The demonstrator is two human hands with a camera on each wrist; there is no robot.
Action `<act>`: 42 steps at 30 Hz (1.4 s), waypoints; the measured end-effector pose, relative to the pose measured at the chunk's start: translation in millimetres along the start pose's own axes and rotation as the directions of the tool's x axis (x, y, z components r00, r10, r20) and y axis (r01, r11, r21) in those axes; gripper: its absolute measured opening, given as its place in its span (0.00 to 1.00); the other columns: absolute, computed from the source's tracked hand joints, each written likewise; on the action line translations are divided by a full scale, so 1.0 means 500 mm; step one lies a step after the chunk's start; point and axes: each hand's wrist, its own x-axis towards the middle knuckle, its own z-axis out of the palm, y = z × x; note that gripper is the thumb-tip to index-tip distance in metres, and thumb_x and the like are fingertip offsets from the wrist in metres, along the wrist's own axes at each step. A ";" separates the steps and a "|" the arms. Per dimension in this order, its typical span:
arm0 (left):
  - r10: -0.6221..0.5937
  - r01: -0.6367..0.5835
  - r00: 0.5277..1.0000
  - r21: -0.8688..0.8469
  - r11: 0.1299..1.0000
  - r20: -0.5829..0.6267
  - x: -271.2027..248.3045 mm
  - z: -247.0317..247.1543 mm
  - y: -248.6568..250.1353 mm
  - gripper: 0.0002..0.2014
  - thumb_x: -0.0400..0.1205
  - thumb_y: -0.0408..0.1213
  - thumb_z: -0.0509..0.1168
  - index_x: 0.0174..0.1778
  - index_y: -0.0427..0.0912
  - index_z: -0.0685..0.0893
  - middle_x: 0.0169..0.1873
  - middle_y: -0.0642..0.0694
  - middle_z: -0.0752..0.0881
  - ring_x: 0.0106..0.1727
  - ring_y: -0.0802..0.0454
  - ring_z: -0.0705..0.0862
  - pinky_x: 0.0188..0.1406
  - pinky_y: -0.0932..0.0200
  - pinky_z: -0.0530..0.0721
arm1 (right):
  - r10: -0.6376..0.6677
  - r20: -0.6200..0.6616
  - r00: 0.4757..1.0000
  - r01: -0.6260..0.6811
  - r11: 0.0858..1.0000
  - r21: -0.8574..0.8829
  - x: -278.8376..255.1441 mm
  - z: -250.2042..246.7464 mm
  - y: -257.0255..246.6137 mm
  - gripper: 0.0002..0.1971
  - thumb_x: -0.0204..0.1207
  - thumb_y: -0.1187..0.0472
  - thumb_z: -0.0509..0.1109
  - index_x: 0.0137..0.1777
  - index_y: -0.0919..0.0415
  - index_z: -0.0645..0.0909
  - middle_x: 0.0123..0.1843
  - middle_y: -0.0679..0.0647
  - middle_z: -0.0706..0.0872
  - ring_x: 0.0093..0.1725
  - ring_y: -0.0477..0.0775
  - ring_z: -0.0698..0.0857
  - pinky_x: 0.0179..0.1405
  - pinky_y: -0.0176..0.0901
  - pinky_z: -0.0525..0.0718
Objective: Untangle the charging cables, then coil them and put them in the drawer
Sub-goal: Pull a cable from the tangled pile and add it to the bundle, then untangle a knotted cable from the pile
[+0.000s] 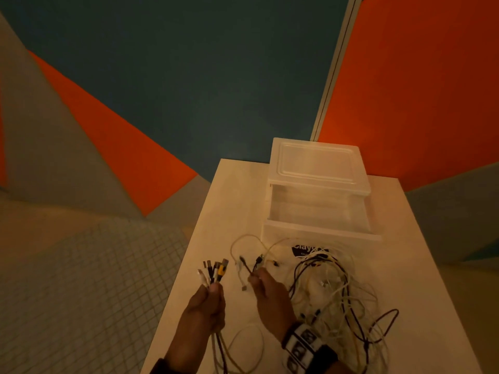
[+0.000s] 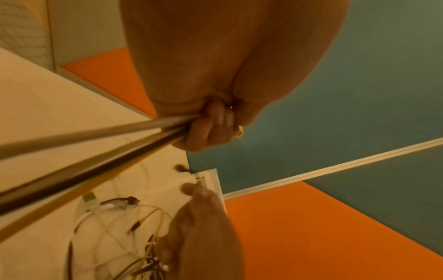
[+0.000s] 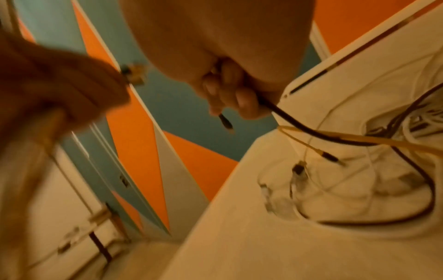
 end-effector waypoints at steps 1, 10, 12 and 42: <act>0.018 -0.018 1.000 0.000 1.000 0.021 0.002 0.013 0.004 0.09 0.89 0.36 0.58 0.46 0.37 0.78 0.26 0.46 0.69 0.23 0.55 0.62 0.22 0.60 0.61 | -0.042 -0.068 0.997 0.048 0.995 0.083 -0.014 -0.027 -0.019 0.10 0.86 0.46 0.55 0.49 0.45 0.77 0.31 0.49 0.83 0.30 0.47 0.80 0.33 0.50 0.78; 0.084 -0.069 0.987 -0.112 0.991 0.137 0.001 0.149 0.010 0.21 0.82 0.53 0.58 0.48 0.35 0.80 0.28 0.44 0.76 0.26 0.52 0.75 0.23 0.61 0.74 | -0.314 -0.128 0.941 0.325 0.942 0.080 -0.103 -0.137 -0.101 0.10 0.86 0.44 0.55 0.54 0.42 0.78 0.29 0.43 0.80 0.25 0.41 0.77 0.27 0.40 0.71; 0.078 -0.067 0.985 -0.077 0.995 0.155 -0.006 0.162 0.003 0.24 0.81 0.56 0.59 0.50 0.37 0.85 0.37 0.38 0.85 0.38 0.47 0.85 0.36 0.56 0.84 | -0.326 -0.132 0.936 0.333 0.942 0.036 -0.105 -0.146 -0.096 0.11 0.86 0.47 0.56 0.61 0.39 0.78 0.28 0.36 0.79 0.25 0.37 0.77 0.27 0.32 0.68; 0.476 -0.522 0.852 0.276 0.807 0.218 -0.087 0.155 0.057 0.20 0.88 0.42 0.55 0.38 0.38 0.87 0.17 0.51 0.66 0.18 0.57 0.61 0.18 0.67 0.60 | -0.296 -0.141 0.945 0.208 0.873 -0.441 -0.072 -0.231 -0.009 0.09 0.84 0.51 0.53 0.43 0.44 0.72 0.37 0.44 0.80 0.43 0.54 0.80 0.56 0.56 0.72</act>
